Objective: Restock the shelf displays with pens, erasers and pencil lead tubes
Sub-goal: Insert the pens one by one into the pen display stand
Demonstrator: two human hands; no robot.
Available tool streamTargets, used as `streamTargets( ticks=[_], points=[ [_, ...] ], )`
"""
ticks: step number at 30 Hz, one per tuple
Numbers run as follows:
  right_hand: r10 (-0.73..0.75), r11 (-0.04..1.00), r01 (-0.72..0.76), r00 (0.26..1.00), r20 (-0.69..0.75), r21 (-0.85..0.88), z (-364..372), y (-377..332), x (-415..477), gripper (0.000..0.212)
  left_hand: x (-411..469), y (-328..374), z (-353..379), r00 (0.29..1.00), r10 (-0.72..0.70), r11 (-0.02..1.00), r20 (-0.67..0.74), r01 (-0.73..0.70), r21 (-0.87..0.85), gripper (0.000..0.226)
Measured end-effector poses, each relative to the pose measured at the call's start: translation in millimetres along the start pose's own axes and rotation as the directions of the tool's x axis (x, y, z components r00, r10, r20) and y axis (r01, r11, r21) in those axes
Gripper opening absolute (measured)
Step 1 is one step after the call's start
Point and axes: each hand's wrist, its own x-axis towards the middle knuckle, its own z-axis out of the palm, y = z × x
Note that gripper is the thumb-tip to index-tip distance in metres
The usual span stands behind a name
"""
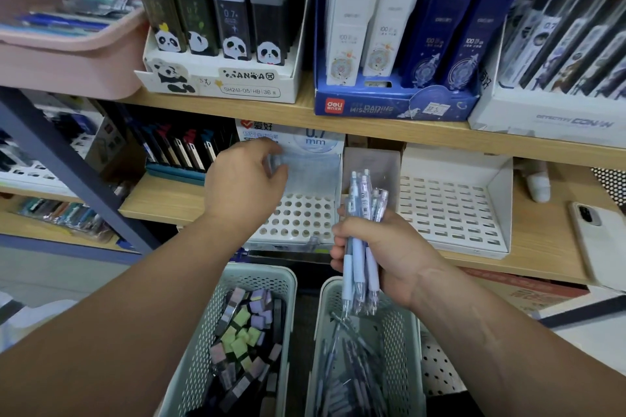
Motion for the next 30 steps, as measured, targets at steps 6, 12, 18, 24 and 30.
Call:
streamTargets(
  ticks=[6, 12, 18, 24, 30],
  points=[
    [0.017, 0.999, -0.014, 0.999, 0.046, -0.052, 10.3, 1.3, -3.7, 0.019, -25.7, 36.7, -6.9, 0.836, -0.163, 0.705, 0.524, 0.470, -0.531, 0.010],
    [0.010, 0.998, -0.005, 0.998, 0.069, -0.068, 16.3, 3.8, -4.5, 0.015, -35.2, 30.0, -8.8, 0.769, -0.131, 0.640, 0.625, 0.547, -0.540, 0.006],
    [-0.002, 0.998, 0.008, 0.997, 0.076, -0.069, 21.8, 5.1, -3.3, 0.016, -38.5, 24.5, -12.7, 0.725, -0.083, 0.602, 0.683, 0.583, -0.546, 0.004],
    [-0.016, 0.999, 0.019, 0.995, 0.099, -0.038, 21.2, 0.7, -2.2, 0.015, -33.4, 19.3, -14.4, 0.689, -0.092, 0.469, 0.719, 0.667, -0.579, 0.008],
    [0.000, 1.000, 0.000, 0.999, 0.042, 0.014, 21.6, -1.0, -0.6, 0.039, -28.3, 11.7, -18.0, 0.692, -0.123, 0.208, 0.711, 0.718, -0.664, 0.005]
  ],
)
